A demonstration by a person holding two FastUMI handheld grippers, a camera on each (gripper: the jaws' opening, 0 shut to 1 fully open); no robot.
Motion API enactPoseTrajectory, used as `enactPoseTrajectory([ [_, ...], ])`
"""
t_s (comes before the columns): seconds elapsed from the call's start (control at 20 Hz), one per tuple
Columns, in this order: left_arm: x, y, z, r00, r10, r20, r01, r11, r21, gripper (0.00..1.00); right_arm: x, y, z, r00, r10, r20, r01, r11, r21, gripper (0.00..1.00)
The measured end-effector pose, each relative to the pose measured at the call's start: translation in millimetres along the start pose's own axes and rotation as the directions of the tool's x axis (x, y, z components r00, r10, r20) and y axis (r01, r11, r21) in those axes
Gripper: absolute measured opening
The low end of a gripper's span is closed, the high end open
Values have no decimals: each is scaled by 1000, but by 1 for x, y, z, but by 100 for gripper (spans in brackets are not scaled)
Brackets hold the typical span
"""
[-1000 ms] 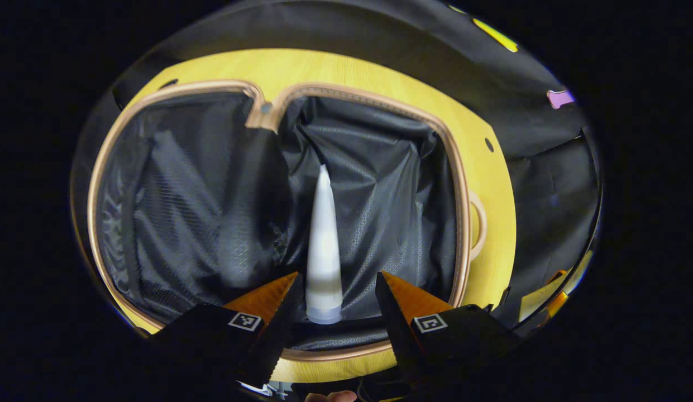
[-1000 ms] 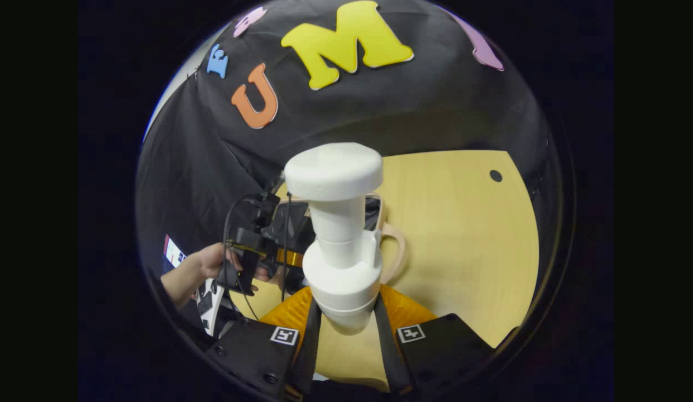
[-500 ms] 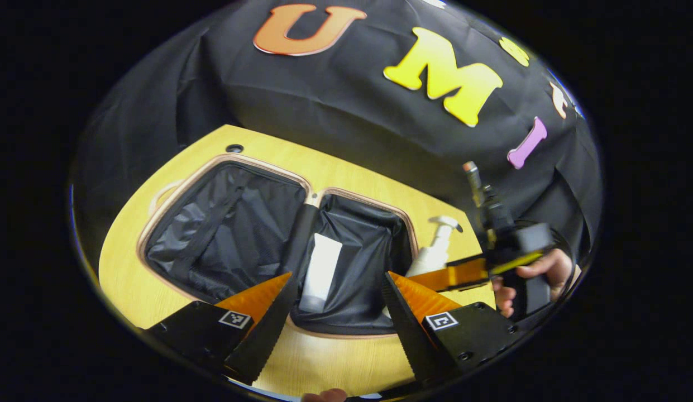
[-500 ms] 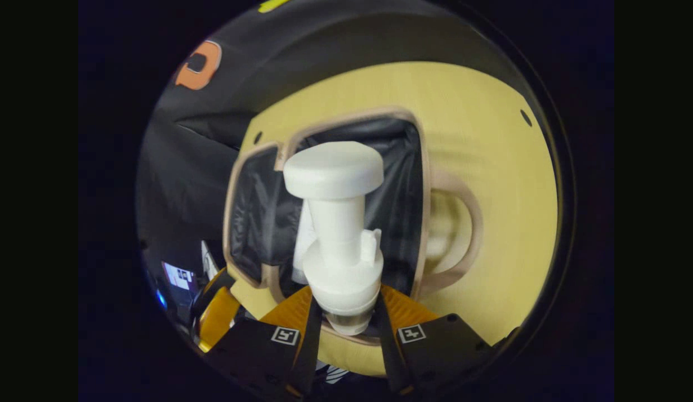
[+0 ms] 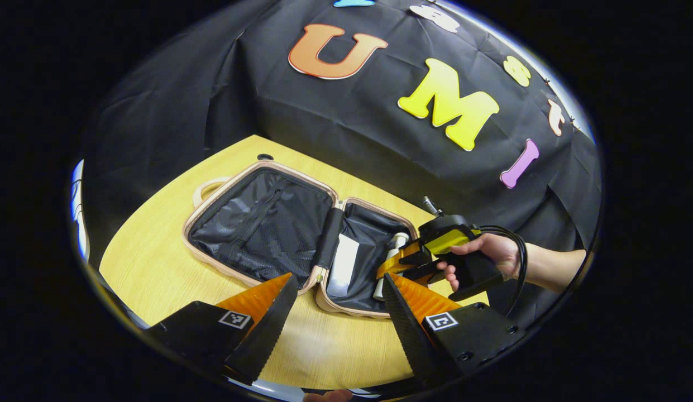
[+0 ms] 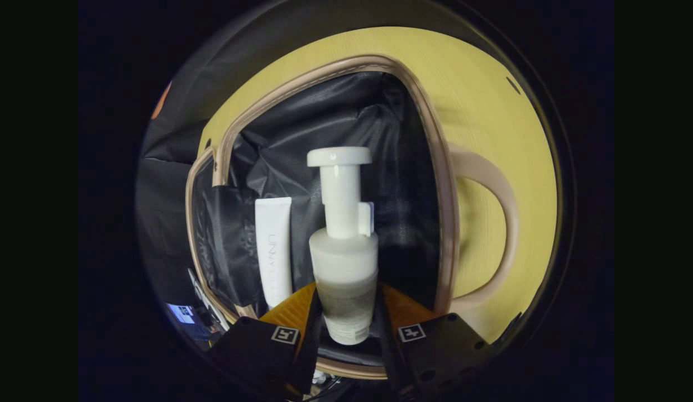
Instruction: First open the suitcase, pack the skin care products into it, and then close the suitcase.
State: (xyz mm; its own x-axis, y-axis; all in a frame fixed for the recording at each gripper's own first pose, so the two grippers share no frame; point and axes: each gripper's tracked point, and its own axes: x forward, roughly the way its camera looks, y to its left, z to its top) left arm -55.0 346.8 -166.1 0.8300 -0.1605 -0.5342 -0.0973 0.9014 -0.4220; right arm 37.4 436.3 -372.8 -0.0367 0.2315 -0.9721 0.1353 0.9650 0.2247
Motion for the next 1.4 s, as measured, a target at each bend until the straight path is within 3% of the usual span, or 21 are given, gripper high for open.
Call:
enactPoseTrajectory([
  [0.3,-3,3,4,999,23,49,-25,999,34,98,-3,0,4,1000,1,26,-2,1000,25,50],
  [0.55,-7,20,1,997,34,64,-34,999,-2,98,-16,7,1,998,46,49,-47,999,20,55],
  [0.7,-4,55,-7,997,65,42,-60,993,-101,97,-32,9,-5,995,59,81,-57,998,-29,68],
  [0.85,0,100,3,993,99,60,-85,977,-196,98,-61,13,-13,983,102,152,-84,989,-119,74],
  [0.95,2,130,18,992,96,81,-74,968,-239,97,-89,15,-22,963,152,222,-97,966,-240,70],
  [1.0,7,143,28,992,83,93,-56,962,-268,97,-104,15,-27,952,171,253,-90,948,-305,74],
  [1.15,31,186,63,991,51,124,0,924,-383,97,-161,23,-45,895,276,349,-81,872,-482,74],
  [1.25,60,228,75,989,116,94,-61,887,-457,96,-190,18,-59,861,321,394,-47,823,-567,75],
  [1.3,77,251,77,987,143,72,-89,865,-495,96,-196,12,-66,858,322,400,-23,802,-597,74],
  [1.4,102,266,71,991,134,10,-106,826,-553,94,-204,-2,-80,861,314,400,-10,798,-603,74],
])
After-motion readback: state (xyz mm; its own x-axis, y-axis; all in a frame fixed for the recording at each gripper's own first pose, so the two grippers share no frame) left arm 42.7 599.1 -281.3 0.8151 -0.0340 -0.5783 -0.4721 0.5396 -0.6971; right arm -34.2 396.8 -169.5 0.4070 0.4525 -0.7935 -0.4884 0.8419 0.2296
